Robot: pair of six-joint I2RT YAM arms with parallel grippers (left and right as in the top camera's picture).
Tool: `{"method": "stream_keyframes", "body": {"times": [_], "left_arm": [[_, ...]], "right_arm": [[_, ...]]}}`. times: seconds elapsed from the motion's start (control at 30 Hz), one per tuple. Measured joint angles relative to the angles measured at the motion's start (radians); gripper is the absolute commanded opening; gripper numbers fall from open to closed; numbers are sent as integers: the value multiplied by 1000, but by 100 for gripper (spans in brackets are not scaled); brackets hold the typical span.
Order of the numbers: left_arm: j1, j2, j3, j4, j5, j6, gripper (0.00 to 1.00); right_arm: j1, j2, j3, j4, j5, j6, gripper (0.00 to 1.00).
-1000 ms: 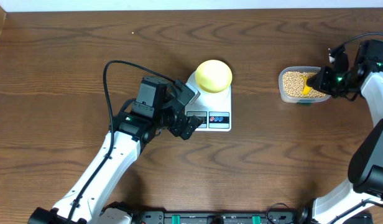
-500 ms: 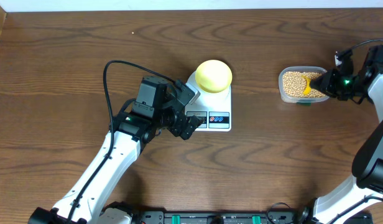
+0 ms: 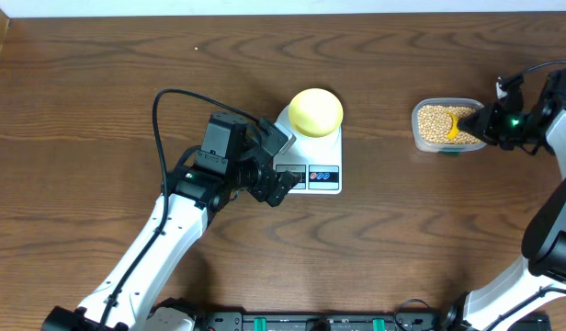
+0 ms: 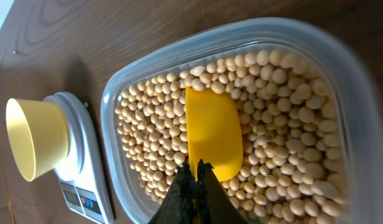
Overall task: Scoop item into bowl and weigh 50g on scale
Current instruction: 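Drag the yellow scoop through the soybeans to fill it, right gripper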
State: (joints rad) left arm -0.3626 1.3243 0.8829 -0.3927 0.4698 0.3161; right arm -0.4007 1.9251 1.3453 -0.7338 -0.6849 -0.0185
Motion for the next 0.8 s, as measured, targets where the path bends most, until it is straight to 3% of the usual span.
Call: {"method": "stream_keyframes", "body": {"times": [0.8], "left_arm": [[0,0,0,0,0,0,92]], "right_arm": [[-75,31,-6,0,-97,-23,1]]}}
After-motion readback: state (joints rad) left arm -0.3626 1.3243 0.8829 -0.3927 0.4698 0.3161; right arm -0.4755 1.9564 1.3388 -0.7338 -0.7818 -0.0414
